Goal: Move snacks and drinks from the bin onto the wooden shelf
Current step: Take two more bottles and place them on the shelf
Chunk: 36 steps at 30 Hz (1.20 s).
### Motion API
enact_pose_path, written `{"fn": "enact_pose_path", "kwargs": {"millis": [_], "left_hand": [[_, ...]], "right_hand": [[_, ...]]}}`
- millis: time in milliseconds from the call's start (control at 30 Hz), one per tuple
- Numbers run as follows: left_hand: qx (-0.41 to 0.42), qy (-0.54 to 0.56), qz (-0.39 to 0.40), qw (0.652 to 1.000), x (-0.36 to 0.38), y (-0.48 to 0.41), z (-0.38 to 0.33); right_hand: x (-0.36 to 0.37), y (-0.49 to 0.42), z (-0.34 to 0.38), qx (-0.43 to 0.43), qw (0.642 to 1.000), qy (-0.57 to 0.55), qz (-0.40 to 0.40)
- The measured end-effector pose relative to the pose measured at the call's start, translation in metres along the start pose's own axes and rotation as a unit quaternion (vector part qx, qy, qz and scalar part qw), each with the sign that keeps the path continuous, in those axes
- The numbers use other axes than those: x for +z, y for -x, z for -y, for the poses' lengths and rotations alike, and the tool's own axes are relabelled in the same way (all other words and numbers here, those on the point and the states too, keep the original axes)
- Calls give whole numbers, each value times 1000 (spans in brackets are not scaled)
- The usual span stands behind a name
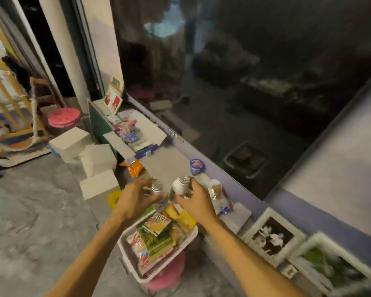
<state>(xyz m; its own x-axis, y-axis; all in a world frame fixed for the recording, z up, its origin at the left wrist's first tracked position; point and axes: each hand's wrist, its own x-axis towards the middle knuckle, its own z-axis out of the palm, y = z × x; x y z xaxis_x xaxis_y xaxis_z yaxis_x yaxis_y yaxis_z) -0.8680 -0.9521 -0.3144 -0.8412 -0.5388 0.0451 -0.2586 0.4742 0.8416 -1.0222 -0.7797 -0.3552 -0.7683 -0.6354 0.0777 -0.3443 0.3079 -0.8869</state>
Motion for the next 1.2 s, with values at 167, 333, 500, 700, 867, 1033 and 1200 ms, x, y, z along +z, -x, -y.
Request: {"fn": "enact_pose_path", "kwargs": {"millis": [167, 333, 500, 700, 867, 1033, 1200], "left_hand": [[76, 16, 101, 992, 59, 15, -83], [151, 12, 209, 966, 160, 59, -172], [191, 37, 309, 931, 271, 154, -255], [221, 60, 394, 890, 404, 277, -321], [191, 88, 445, 871, 499, 359, -357], [169, 100, 467, 862, 577, 391, -388], [145, 79, 477, 863, 662, 378, -398]], "right_hand": [[-89, 97, 13, 32, 991, 32, -127], [-191, 210, -8, 86, 970, 76, -214], [-288, 348, -49, 160, 946, 103, -262], [-384, 526, -102, 247, 900, 130, -334], [-443, 632, -145, 283, 868, 148, -379], [-489, 676, -186, 295, 852, 129, -413], [-530, 680, -251, 336, 840, 98, -414]]}}
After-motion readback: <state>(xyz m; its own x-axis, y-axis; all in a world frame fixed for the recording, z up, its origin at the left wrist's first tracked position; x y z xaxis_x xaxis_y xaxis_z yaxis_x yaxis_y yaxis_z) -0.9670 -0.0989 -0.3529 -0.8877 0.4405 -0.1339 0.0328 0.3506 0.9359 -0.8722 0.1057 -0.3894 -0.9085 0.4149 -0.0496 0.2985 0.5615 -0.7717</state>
